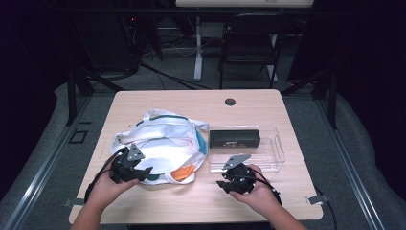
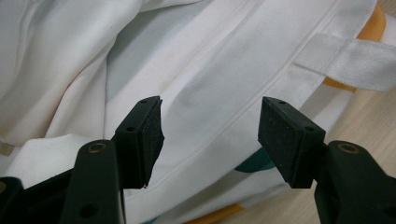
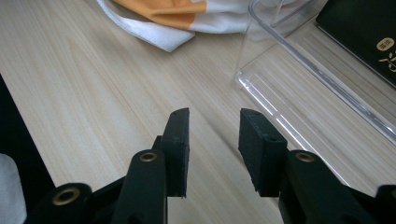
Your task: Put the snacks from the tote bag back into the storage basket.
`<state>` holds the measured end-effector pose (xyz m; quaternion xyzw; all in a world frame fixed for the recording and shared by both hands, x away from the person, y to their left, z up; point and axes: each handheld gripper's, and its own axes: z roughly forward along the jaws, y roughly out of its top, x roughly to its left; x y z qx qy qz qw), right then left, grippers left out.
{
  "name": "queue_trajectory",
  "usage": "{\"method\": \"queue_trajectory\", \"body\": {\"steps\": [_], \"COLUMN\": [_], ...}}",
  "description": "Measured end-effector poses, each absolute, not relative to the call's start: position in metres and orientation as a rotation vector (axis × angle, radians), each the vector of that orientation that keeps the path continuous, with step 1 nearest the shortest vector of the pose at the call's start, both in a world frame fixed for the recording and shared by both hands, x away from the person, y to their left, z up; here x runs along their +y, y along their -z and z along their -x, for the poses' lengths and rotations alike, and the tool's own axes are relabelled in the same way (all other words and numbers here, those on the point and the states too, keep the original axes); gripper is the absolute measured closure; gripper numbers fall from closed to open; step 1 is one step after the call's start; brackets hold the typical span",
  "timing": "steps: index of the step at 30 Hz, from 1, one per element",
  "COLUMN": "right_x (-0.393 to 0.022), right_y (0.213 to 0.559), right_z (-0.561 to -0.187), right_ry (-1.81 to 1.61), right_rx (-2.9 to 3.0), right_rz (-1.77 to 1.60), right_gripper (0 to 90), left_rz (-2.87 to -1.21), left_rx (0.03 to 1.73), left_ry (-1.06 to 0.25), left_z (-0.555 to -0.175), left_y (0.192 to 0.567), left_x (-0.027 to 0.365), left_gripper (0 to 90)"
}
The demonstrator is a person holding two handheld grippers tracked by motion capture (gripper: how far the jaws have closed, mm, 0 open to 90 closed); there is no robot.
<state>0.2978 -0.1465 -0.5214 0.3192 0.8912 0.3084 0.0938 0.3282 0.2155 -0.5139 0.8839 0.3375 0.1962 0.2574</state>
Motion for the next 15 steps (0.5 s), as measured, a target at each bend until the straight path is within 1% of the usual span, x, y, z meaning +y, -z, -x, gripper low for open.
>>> {"method": "queue_trajectory", "body": {"steps": [15], "right_x": [-0.1483], "right_y": [0.5220], "right_z": [-0.2983], "right_ry": [-0.914], "right_rx": [2.649], "right_rz": [-0.949], "right_gripper": [63.5], "left_rz": [-2.399], "left_rx": [0.909], "left_ry": [-0.537], "left_z": [-0.3288], "left_y": [0.5131], "left_x": [0.2157], "left_gripper": [39.9]}}
